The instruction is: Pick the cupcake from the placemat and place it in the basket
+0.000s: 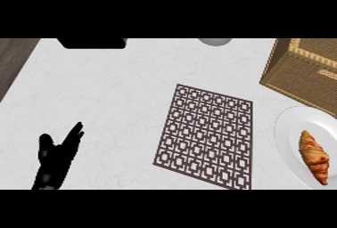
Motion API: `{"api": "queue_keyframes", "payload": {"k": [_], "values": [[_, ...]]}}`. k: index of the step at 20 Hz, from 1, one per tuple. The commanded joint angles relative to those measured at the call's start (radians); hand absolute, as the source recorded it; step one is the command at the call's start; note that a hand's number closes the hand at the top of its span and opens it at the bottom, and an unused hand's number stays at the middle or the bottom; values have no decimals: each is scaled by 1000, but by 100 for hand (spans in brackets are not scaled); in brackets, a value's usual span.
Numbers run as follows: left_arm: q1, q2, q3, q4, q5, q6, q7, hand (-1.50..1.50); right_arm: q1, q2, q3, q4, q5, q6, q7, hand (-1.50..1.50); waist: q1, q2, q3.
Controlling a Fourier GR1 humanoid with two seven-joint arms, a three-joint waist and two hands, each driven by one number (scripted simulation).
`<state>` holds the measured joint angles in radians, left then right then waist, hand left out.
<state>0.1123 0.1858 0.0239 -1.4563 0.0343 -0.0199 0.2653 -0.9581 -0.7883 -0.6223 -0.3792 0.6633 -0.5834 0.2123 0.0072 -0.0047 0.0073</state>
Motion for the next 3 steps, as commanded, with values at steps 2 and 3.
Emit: {"api": "queue_keyframes", "payload": {"k": [2, 3], "values": [[12, -22, 1, 46, -7, 14, 18, 0, 58, -44, 10, -90, -22, 39, 87, -150, -17, 0, -8], [73, -12, -2, 1, 5, -7, 16, 0, 128, -60, -44, -99, -81, 59, 16, -150, -19, -1, -8]]}}
